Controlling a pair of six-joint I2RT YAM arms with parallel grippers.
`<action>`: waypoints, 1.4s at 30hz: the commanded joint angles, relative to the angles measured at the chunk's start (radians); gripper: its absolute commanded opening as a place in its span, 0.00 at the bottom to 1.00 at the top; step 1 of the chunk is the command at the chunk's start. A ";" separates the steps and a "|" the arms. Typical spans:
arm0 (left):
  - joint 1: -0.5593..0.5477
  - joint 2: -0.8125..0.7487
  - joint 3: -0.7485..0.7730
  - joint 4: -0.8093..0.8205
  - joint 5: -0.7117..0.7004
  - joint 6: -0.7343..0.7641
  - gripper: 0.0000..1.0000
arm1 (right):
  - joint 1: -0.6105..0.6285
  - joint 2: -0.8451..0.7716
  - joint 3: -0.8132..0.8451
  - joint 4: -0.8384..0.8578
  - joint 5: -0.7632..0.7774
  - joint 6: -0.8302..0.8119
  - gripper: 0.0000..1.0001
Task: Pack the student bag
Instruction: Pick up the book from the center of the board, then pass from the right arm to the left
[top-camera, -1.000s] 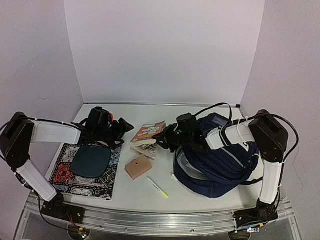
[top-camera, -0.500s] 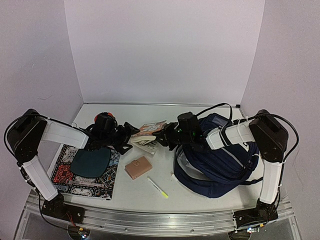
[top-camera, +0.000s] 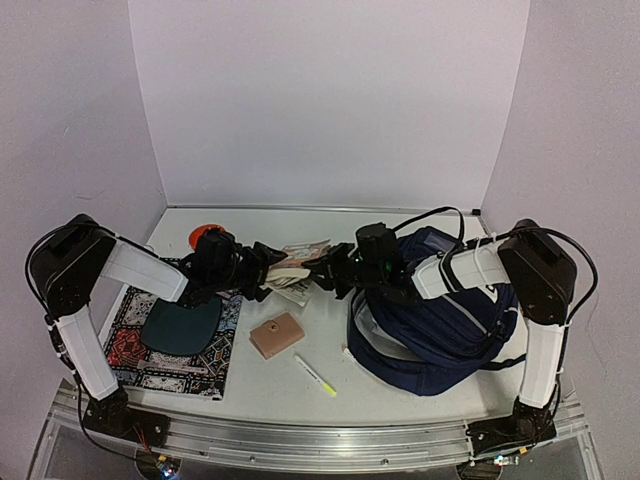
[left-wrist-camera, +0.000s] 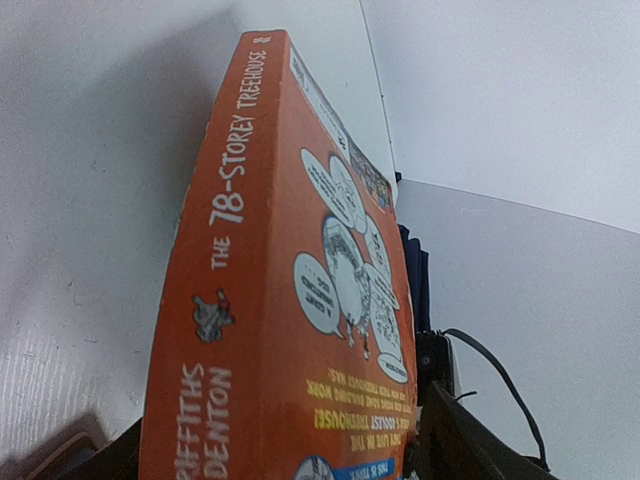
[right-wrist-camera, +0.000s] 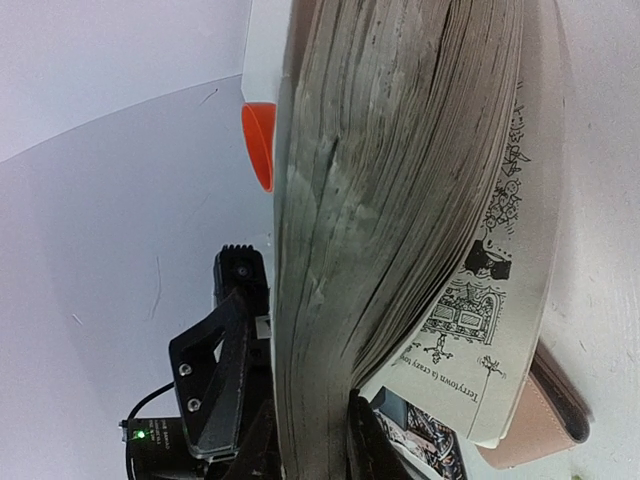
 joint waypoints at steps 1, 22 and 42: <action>-0.006 0.028 0.014 0.131 0.015 -0.031 0.70 | 0.008 -0.014 0.055 0.137 -0.044 0.003 0.01; 0.026 -0.072 -0.059 0.135 -0.049 0.052 0.15 | 0.008 -0.183 0.099 -0.323 -0.060 -0.416 0.66; 0.095 -0.120 -0.029 0.134 0.142 0.148 0.00 | 0.184 -0.522 0.277 -1.431 0.500 -1.189 0.79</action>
